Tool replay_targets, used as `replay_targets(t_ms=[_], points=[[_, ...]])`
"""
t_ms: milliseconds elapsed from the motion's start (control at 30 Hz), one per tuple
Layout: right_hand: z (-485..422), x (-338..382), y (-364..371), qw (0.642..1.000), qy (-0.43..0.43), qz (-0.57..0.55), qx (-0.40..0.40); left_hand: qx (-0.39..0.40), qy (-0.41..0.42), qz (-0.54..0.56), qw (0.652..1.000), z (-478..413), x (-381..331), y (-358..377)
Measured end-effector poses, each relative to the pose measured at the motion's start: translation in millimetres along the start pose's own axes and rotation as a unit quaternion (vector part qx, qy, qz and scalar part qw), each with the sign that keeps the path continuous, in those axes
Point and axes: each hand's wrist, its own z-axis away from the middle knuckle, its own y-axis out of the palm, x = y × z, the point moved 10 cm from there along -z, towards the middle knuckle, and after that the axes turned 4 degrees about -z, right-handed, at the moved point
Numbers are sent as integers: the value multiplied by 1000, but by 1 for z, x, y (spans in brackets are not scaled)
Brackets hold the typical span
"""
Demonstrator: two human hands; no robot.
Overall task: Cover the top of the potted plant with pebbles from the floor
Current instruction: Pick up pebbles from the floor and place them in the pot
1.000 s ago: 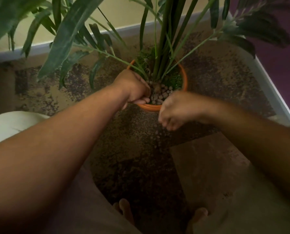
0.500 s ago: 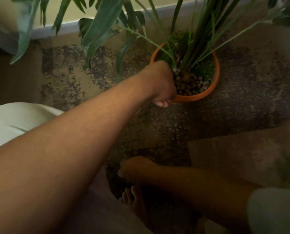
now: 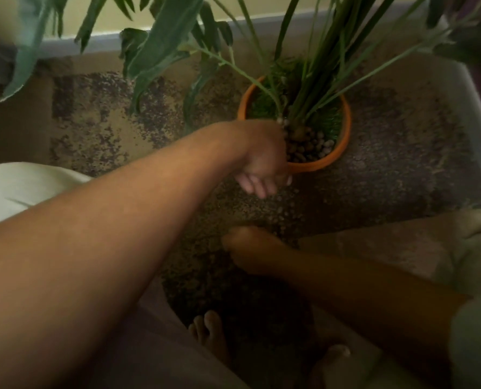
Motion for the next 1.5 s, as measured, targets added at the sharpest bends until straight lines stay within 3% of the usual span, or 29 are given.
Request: replay_targets(t_ms=[100,300,400,567,667,900,1133,1300,1500], points=[[25,-58,-43,994,65,-49,-72,116,-41,-54,991,-9,13,42],[77,-171,-77,927,284,-203,-135,164,-83,-213,960,-43,55,80],[96,-200,-80,887,349,-248,-173,122,-115,-209,963,-64,71,86],[117,-230,-72,844,414,-275,-199,-115,-119,-121,979,-90,81,73],[125,-238,-68,834,443,-259,-203,-148,-108,-111,977,-95,82,81],[119,-230,-56,863,431,-209,-163,-155,-89,-109,978,-104,80,80],[104,-216,-59,853,418,-238,-201,-190,-30,-18,981,-108,62,75],[77,-192,-62,891,337,-247,-177,-181,1,-59,982,-113,47,85],[52,-167,-66,936,269,-177,-144,-167,-5,-92,982,-114,45,95]])
